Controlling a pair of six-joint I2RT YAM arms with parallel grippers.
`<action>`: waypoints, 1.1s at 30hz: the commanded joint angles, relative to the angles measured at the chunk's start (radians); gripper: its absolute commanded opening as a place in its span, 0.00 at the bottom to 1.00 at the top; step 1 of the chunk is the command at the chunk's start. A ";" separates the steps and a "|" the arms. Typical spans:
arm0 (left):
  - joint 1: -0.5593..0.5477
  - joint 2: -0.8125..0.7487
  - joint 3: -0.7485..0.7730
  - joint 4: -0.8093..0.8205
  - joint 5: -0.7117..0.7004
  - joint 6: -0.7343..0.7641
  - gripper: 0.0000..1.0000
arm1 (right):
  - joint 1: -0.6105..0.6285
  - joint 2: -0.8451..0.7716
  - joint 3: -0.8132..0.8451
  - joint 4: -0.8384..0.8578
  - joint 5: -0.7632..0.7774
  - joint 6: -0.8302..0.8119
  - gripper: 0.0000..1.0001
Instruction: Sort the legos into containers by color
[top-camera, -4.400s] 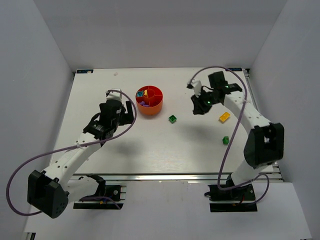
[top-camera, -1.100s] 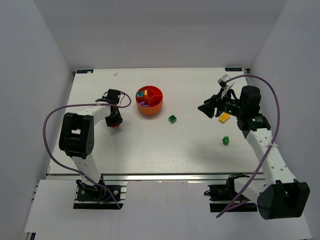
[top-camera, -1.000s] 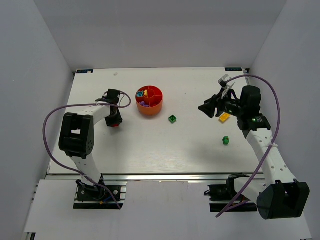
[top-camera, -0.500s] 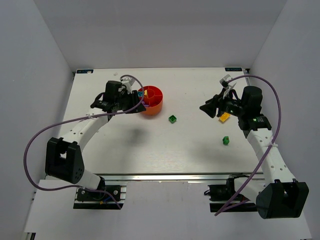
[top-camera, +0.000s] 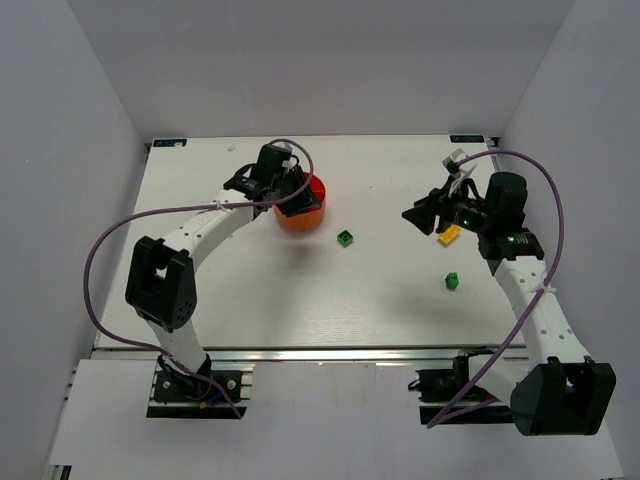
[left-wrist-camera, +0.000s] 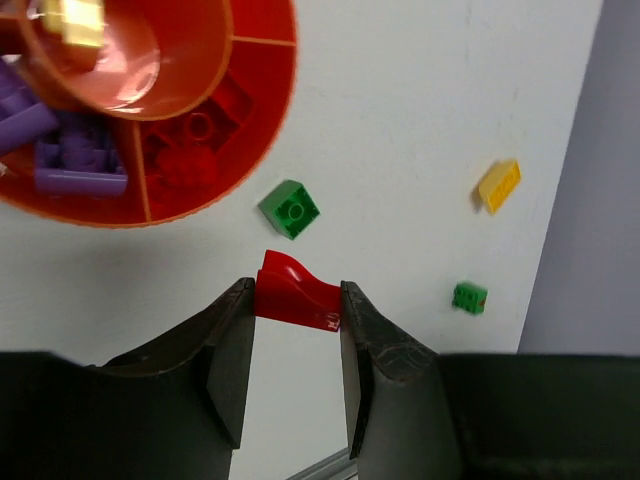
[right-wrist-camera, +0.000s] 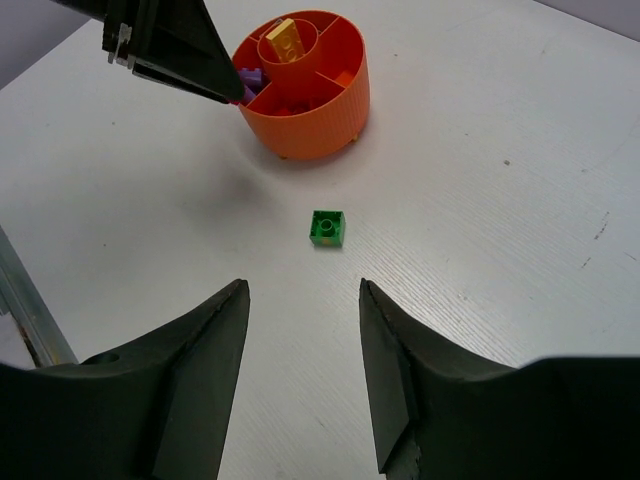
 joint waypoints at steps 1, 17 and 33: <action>-0.039 -0.020 0.094 -0.068 -0.248 -0.241 0.17 | -0.010 -0.001 -0.008 0.050 -0.022 0.011 0.53; -0.097 0.141 0.289 -0.257 -0.502 -0.450 0.23 | -0.039 -0.011 -0.011 0.053 -0.050 0.020 0.53; -0.106 0.196 0.280 -0.257 -0.543 -0.501 0.33 | -0.050 -0.009 -0.013 0.052 -0.067 0.025 0.53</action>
